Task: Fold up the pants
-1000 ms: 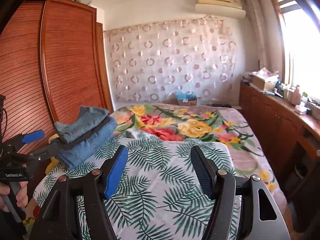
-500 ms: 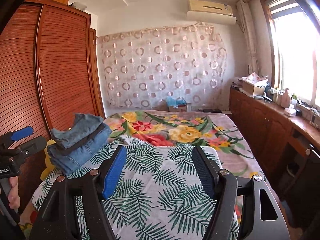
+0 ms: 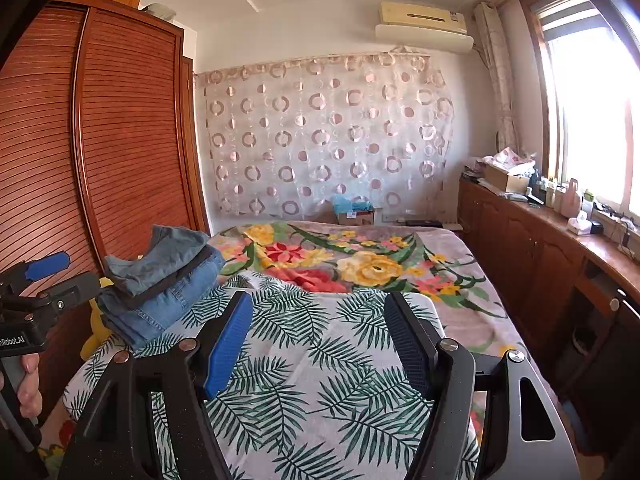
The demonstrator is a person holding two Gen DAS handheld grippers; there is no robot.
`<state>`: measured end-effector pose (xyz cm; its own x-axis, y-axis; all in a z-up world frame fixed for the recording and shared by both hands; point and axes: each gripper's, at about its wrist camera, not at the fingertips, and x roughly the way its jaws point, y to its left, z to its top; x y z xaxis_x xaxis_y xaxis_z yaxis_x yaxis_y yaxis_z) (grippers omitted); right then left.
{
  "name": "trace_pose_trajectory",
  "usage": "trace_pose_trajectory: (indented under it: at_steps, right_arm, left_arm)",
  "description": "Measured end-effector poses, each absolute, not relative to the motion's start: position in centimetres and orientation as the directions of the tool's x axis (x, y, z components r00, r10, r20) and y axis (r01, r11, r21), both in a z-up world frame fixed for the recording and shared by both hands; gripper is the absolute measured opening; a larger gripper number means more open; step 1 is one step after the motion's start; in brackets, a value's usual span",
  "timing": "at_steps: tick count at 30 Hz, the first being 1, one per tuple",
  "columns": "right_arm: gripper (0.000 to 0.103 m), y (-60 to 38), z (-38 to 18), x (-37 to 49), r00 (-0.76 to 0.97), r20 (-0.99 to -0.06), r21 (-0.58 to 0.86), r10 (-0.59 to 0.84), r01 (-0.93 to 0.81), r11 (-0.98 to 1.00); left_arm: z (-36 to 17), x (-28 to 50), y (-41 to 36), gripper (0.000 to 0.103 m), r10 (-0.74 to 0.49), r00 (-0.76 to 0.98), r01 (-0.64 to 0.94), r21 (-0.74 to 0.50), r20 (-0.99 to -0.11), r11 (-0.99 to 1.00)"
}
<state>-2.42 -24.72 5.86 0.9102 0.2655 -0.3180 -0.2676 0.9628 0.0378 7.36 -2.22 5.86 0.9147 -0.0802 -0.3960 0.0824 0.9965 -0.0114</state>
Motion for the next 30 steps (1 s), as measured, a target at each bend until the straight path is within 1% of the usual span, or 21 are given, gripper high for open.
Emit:
trace_pose_trajectory:
  at_steps: [30]
  right_arm:
    - [0.070,-24.69,5.52,-2.46,0.912,-0.321,0.031,0.254,-0.258,0.966]
  left_arm:
    - [5.19,7.20,-2.30,0.103,-0.076,0.911,0.077,-0.013,-0.405,0.997]
